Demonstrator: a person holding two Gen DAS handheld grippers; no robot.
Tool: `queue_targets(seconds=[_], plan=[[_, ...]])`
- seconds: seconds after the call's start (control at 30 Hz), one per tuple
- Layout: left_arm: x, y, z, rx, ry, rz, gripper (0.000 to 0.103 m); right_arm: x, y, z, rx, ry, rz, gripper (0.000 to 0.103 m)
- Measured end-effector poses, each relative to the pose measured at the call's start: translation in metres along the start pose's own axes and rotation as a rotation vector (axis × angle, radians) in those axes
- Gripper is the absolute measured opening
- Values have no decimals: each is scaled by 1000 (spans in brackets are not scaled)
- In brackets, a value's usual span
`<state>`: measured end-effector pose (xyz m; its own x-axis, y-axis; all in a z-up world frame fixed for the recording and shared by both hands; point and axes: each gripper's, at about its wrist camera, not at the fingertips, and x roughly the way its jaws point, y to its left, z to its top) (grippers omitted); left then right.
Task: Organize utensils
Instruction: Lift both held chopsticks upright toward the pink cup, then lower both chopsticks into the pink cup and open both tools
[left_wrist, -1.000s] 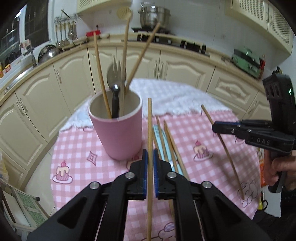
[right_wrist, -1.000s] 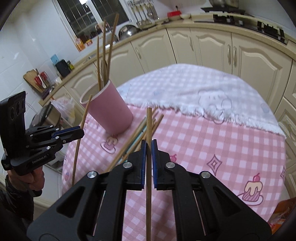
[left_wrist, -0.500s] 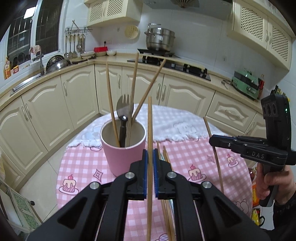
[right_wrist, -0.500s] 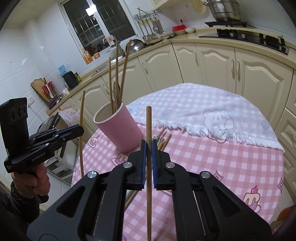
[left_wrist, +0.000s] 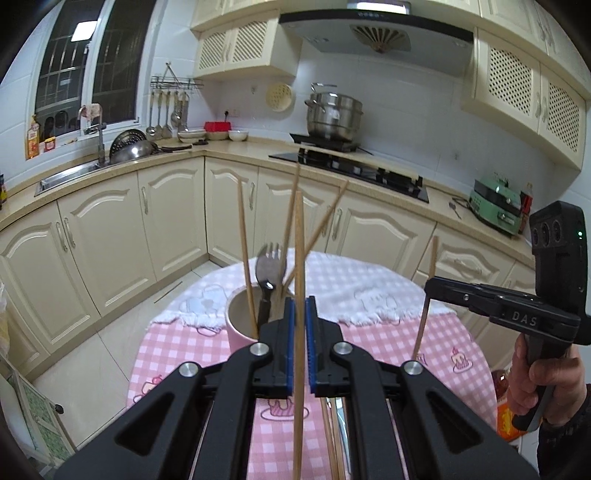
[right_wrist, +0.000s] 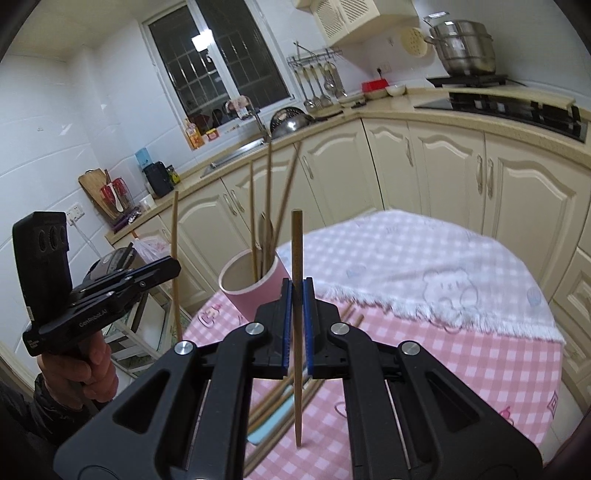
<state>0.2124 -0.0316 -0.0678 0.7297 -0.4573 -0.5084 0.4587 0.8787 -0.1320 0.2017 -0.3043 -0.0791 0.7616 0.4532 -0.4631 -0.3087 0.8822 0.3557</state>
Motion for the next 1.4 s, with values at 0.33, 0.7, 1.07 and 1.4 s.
queue_targets(seconds=[0.33,0.7,1.07,1.4], plan=[[-14,8,25,-20,-92,27,5,-7,27,35,-83,-68,39,6],[-30,17,63,-45,-219,38,5,-25,54,73,-155,-145,94,6],[-23,17,106,-48,-313,27,5,-28,76,123,-215,-225,115,6],[5,23,113,-62,-322,34,5,16,73,128,-199,-155,111,6]])
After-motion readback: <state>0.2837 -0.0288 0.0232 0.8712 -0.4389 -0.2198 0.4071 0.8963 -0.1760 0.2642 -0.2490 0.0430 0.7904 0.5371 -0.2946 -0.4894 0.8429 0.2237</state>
